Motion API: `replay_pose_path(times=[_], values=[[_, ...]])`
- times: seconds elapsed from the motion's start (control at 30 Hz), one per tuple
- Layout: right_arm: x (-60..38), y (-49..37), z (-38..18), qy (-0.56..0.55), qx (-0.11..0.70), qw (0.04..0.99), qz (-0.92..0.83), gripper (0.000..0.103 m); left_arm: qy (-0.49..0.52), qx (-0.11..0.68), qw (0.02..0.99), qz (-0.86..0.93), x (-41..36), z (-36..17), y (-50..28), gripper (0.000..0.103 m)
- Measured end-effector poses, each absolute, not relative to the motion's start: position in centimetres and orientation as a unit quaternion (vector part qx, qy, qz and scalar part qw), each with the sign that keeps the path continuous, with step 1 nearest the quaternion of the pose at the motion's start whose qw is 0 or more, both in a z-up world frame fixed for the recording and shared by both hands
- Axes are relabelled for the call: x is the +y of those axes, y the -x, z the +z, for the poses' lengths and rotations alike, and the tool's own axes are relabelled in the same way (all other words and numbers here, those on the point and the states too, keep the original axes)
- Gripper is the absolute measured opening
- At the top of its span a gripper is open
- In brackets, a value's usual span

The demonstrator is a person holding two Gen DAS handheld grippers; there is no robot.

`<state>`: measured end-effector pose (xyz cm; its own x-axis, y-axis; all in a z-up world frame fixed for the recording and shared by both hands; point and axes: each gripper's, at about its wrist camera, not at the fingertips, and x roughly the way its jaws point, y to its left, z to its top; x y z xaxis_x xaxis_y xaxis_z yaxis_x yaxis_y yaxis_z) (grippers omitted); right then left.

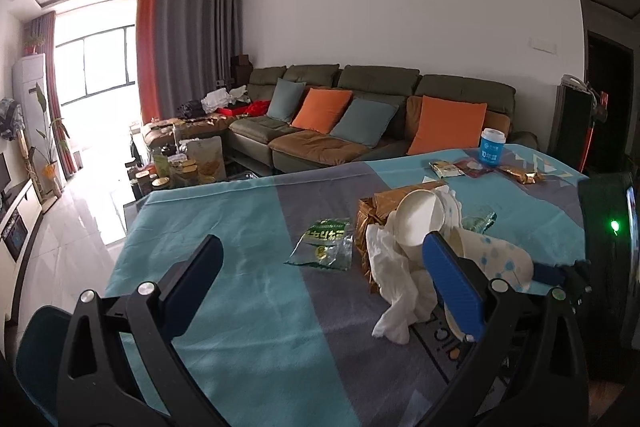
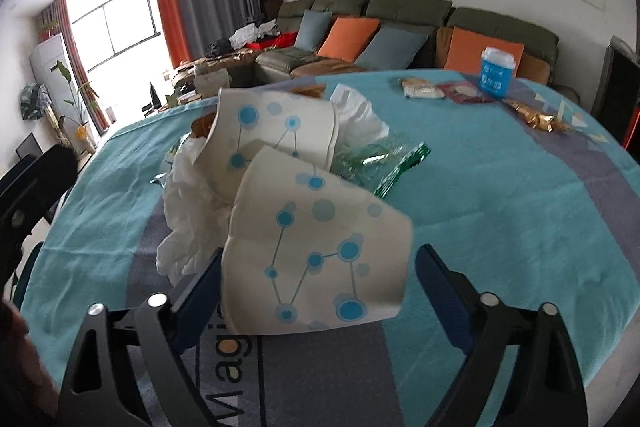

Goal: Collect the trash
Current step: 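Grasp the blue-dotted white paper cup with the right tool, then grasp the crumpled white tissue with the left tool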

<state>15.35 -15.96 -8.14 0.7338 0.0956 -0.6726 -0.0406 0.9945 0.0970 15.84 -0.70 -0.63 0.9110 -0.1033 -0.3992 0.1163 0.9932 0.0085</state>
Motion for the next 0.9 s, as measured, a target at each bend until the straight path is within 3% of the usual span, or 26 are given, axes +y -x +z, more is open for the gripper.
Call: replay_pose_path(times=[0.1,0.57,0.77,0.9], values=[[-16.2,-15.6,-8.5,-0.044,0.373,0.926,0.043,0.075,-0.006,0.221,0.973,-0.059,-0.6,-1.0,-17.3,0.098],[-18.5,-14.5,-7.7,-0.059,0.359,0.930,0.062,0.074,0.001,0.302,0.945,-0.126,-2.9,-3.8,-19.6,0.098],[-19.5,-14.4,-8.0,-0.060,0.363,0.929,0.050,0.074,0.013,0.345,0.928,-0.139,-3.3,-5.3,-20.9,0.077],[-20.1,-14.3,-8.0,-0.059,0.361,0.930,0.046,0.074,0.008,0.367,0.918,-0.147,-4.0,-6.2,-21.3,0.056]])
